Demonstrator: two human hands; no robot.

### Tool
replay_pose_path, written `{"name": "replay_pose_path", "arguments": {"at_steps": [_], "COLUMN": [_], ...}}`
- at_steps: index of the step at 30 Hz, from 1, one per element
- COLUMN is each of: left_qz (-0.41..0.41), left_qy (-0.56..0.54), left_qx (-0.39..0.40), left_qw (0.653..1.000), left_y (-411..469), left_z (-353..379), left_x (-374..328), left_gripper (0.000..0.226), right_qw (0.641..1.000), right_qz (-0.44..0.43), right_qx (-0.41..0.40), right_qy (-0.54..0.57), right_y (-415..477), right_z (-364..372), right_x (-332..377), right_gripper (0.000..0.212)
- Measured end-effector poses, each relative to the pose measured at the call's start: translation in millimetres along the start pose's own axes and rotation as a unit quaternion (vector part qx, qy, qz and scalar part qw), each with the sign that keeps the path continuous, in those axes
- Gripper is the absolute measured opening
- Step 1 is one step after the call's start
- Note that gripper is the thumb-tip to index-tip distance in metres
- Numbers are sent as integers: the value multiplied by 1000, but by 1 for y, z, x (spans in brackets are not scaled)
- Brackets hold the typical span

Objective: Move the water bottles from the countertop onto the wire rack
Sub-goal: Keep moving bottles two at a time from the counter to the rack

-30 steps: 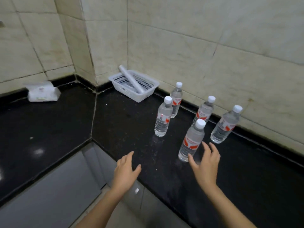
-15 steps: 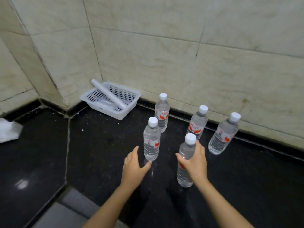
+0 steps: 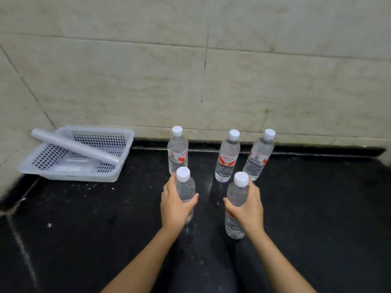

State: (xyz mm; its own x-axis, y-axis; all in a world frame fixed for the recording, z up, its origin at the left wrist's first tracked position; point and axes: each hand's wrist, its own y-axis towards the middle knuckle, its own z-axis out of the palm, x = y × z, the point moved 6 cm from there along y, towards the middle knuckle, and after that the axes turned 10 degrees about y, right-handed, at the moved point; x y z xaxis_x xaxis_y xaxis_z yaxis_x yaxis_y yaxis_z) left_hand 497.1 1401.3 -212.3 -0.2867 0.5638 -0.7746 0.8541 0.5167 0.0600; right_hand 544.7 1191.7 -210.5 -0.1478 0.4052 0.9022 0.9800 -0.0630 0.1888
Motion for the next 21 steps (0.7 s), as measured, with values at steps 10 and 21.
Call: {"name": "replay_pose_path", "arguments": {"at_steps": [10, 21], "left_qz": [88, 137], "left_qy": [-28, -45], "left_qx": [176, 232], "left_qw": [980, 962], "left_y": [11, -3], "left_z": [-4, -11], "left_x": [22, 30], "left_gripper": [75, 76], "right_qw": [992, 986], "right_qz": [54, 79], "right_qx": [-115, -148], "right_qy": [14, -13], "right_y": [-37, -62], "right_z": [-19, -22], "right_x": [-6, 3], "right_gripper": [69, 65]}}
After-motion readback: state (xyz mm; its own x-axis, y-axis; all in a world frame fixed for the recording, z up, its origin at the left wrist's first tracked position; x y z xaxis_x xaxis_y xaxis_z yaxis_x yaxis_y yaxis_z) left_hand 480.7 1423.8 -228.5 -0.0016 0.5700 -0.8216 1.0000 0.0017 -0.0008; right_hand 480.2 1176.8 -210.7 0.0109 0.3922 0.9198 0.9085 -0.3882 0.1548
